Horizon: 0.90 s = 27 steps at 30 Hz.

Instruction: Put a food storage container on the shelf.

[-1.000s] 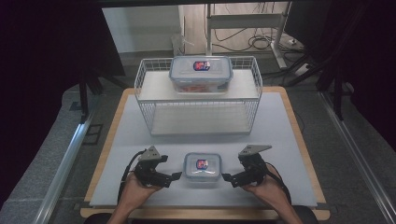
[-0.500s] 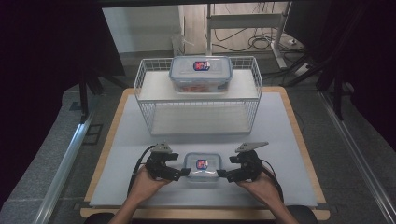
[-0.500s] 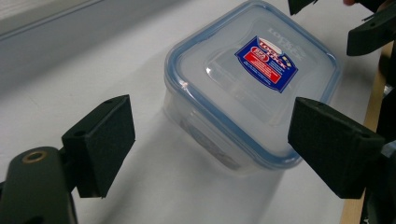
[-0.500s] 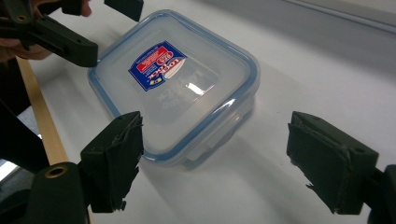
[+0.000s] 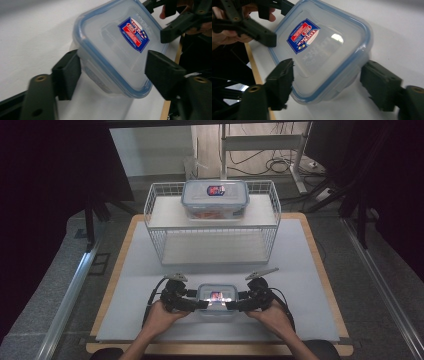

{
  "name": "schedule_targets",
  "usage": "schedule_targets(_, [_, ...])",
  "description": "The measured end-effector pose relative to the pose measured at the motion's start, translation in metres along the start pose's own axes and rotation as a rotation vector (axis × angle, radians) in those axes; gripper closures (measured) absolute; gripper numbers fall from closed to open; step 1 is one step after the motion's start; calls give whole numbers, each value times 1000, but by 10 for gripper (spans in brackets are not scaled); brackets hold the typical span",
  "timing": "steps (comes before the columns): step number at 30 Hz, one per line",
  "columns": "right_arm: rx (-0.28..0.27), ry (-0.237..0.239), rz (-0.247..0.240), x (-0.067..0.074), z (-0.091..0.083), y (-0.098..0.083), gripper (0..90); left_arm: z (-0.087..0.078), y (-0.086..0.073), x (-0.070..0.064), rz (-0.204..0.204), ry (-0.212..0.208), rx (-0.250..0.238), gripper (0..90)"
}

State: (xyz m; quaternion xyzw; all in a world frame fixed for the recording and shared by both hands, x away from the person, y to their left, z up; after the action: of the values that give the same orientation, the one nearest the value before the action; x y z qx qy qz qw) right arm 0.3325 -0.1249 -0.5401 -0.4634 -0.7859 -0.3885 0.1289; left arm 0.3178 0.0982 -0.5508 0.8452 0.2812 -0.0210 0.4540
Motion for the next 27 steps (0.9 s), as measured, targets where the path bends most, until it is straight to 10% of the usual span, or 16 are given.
schedule_targets(13, [-31,40,80,1,-8,-10,448,-5,-8,-9,-33,-11,-8,388])
schedule_targets(27, [-67,70,103,0,-8,-9,476,-4,-11,2,-156,-79,-75,402])
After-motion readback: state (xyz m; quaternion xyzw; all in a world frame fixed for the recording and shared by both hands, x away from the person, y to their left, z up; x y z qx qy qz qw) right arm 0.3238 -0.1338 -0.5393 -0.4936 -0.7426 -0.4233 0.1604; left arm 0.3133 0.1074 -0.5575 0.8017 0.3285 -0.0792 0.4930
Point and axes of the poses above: each handheld gripper's, and its own axes: z roughly forward along the jaws, y roughly out of its top, x roughly to its left, the point moved 5 cm from there along z, roughly forward along the jaws, and after that the axes turned 13 degrees about z, right-handed, at the moved point
